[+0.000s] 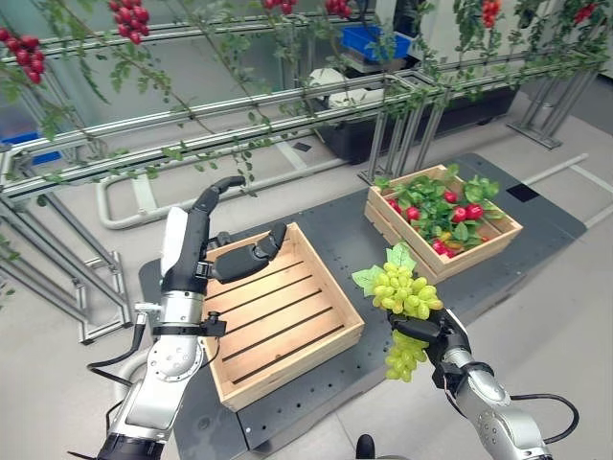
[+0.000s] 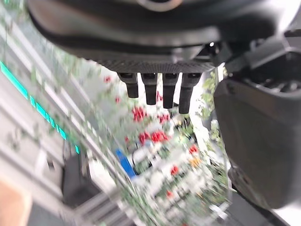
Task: Pick up the fruits from the basket on one side to the basket on the other side
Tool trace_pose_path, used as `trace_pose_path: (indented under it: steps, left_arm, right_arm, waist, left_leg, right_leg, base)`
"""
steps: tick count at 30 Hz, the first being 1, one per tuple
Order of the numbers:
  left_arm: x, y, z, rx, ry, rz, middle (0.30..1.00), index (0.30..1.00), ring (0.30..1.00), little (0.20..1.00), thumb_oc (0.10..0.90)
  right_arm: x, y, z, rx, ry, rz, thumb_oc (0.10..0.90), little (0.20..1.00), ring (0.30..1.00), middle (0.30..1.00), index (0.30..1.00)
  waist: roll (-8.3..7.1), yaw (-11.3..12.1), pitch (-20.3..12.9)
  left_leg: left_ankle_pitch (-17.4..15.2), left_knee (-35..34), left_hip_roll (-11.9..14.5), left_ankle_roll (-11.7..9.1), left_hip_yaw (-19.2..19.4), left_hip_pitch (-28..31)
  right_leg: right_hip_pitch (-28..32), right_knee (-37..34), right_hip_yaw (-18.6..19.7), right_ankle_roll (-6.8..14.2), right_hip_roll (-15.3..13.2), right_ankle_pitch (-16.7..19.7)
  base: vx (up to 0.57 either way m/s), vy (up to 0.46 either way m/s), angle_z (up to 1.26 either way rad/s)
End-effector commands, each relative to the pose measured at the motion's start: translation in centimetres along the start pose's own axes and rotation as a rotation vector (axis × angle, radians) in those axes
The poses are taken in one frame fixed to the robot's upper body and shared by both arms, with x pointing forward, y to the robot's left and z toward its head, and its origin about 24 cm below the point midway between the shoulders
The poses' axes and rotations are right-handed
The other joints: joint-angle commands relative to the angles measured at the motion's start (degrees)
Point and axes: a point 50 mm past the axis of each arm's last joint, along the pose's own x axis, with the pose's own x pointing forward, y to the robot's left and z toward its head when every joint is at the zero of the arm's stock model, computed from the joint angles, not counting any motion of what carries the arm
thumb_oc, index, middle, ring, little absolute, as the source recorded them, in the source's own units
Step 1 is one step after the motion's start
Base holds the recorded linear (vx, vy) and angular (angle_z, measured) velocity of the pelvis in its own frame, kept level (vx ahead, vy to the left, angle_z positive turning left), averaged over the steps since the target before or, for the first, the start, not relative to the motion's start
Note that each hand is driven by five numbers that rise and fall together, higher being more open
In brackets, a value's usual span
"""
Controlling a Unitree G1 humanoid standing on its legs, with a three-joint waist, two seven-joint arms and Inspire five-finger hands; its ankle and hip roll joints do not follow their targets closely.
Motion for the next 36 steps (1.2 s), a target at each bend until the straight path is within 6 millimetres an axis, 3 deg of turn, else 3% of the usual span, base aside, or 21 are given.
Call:
trace_pose_path:
  steps: [1,3,4,11,19,24,25,29,31,32,34,35,36]
  left_arm:
    - [2.8,0.5,2.7,-0.128,-0.176,0.113,0.900,0.900,0.900,0.900,0.800]
    - [2.4,0.3,2.7,-0.133,-0.181,0.139,0.900,0.900,0.900,0.900,0.800]
    - [2.3,0.2,2.8,-0.108,-0.196,0.141,0.900,0.900,0.900,0.900,0.800]
    - [3.2,-1.6,3.1,-0.121,-0.239,0.065,0.900,0.900,0.900,0.900,0.800]
    - [3.2,-2.2,3.5,-0.162,-0.272,0.004,0.900,0.900,0.900,0.900,0.800]
    - [3.0,-2.8,4.0,-0.171,-0.290,-0.064,0.900,0.900,0.900,0.900,0.800]
    - [3.0,-2.7,4.0,-0.173,-0.290,-0.083,0.900,0.900,0.900,0.900,0.800]
    - [2.9,-2.5,3.9,-0.155,-0.296,-0.110,0.900,0.900,0.900,0.900,0.800]
    - [2.8,-2.4,3.8,-0.154,-0.286,-0.101,0.900,0.900,0.900,0.900,0.800]
    - [2.7,-2.3,3.7,-0.158,-0.275,-0.096,0.900,0.900,0.900,0.900,0.800]
    - [2.6,-2.4,3.6,-0.154,-0.276,-0.094,0.900,0.900,0.900,0.900,0.800]
    - [2.6,-2.2,3.5,-0.152,-0.275,-0.078,0.900,0.900,0.900,0.900,0.800]
    - [2.6,-2.1,3.5,-0.156,-0.277,-0.080,0.900,0.900,0.900,0.900,0.800]
  right_arm:
    - [0.9,3.7,7.3,0.044,-0.359,0.264,0.400,0.300,0.300,0.300,0.300]
    - [1.1,4.6,7.4,0.036,-0.354,0.302,0.400,0.300,0.300,0.300,0.300]
    - [1.3,4.8,7.5,0.037,-0.353,0.307,0.400,0.300,0.300,0.300,0.300]
    - [1.8,5.2,7.7,0.069,-0.362,0.297,0.400,0.300,0.300,0.300,0.300]
    - [2.1,5.7,8.2,0.088,-0.401,0.309,0.400,0.300,0.300,0.300,0.300]
    - [1.7,5.7,7.8,0.081,-0.392,0.312,0.400,0.300,0.300,0.300,0.300]
    - [1.5,5.8,7.5,0.075,-0.379,0.335,0.400,0.300,0.300,0.300,0.300]
    - [1.4,6.1,7.1,0.077,-0.342,0.416,0.400,0.300,0.300,0.300,0.300]
    - [1.3,6.3,7.0,0.056,-0.331,0.447,0.400,0.300,0.300,0.300,0.300]
    - [1.5,6.7,7.0,0.054,-0.324,0.477,0.400,0.300,0.300,0.300,0.300]
    - [1.7,7.0,7.1,0.061,-0.322,0.493,0.400,0.300,0.300,0.300,0.300]
    - [2.0,7.3,7.1,0.055,-0.318,0.507,0.400,0.300,0.300,0.300,0.300]
    - [2.1,7.3,7.1,0.054,-0.319,0.503,0.400,0.300,0.300,0.300,0.300]
  waist:
    - [-1.57,0.8,0.1]
    - [-1.10,2.0,0.0]
    - [-0.91,2.2,0.0]
    - [0.95,1.3,-0.9]
    - [1.65,2.2,-0.2]
    - [1.85,2.2,0.9]
    - [2.04,2.0,1.4]
    - [2.44,2.1,1.6]
    - [2.83,2.4,1.6]
    - [3.38,3.1,1.4]
    - [3.71,3.8,1.4]
    - [3.79,4.8,1.6]
    - [3.84,5.0,1.5]
  left_leg:
    - [-6.5,11.0,-5.5,1.4,-14.2,-5.6]
    - [-7.2,11.0,-9.2,2.7,-20.2,-6.0]
    - [-7.4,11.0,-9.9,3.0,-20.9,-6.1]
    - [-5.9,5.2,-11.0,4.2,-19.7,-3.7]
    - [-6.3,4.2,-13.4,6.0,-19.9,-3.9]
    - [-7.0,4.3,-14.8,6.5,-18.9,-3.9]
    - [-7.0,4.0,-14.5,6.2,-17.3,-3.3]
    - [-6.2,2.2,-13.7,6.3,-13.8,-2.3]
    - [-5.3,1.6,-13.3,6.6,-12.0,-2.6]
    - [-4.5,1.0,-12.8,7.0,-10.0,-3.1]
    - [-4.1,0.7,-12.5,7.3,-8.4,-3.5]
    - [-4.0,0.9,-12.0,7.5,-6.4,-4.1]
    - [-4.0,1.0,-11.9,7.5,-6.2,-4.4]
  right_leg:
    - [5.0,0.4,3.3,1.3,-0.6,-3.1]
    - [4.3,1.1,6.3,1.4,-0.5,-3.1]
    - [4.0,1.6,7.1,1.5,-0.6,-3.1]
    - [1.7,2.4,6.2,3.9,-3.1,-1.5]
    - [-4.1,5.8,4.9,6.6,-7.4,1.5]
    - [-7.4,6.5,5.0,7.4,-10.6,7.0]
    - [-9.0,6.4,3.4,8.0,-11.7,8.9]
    - [-8.6,11.1,-1.2,8.0,-11.0,7.1]
    - [-8.3,16.3,-3.7,7.2,-9.9,4.3]
    - [-7.6,21.9,-6.9,6.2,-9.2,0.7]
    - [-6.8,27.3,-9.5,5.4,-9.4,-1.9]
    - [-5.5,33.0,-12.0,4.7,-10.1,-5.3]
    - [-5.6,33.1,-12.1,4.6,-10.0,-5.3]
  base:
    - [-0.01,0.103,-0.55]
    - [-0.03,0.177,-1.03]
    - [-0.05,0.279,-1.17]
    - [-0.05,0.226,-0.63]
    - [-0.11,0.236,-0.01]
    - [-0.08,0.219,-0.11]
    - [-0.08,0.208,-0.42]
    - [-0.10,0.133,-0.66]
    - [-0.13,0.083,-0.66]
    - [-0.12,0.052,-0.76]
    - [-0.14,0.014,-0.76]
    - [-0.12,-0.024,-0.68]
    - [-0.13,-0.038,-0.91]
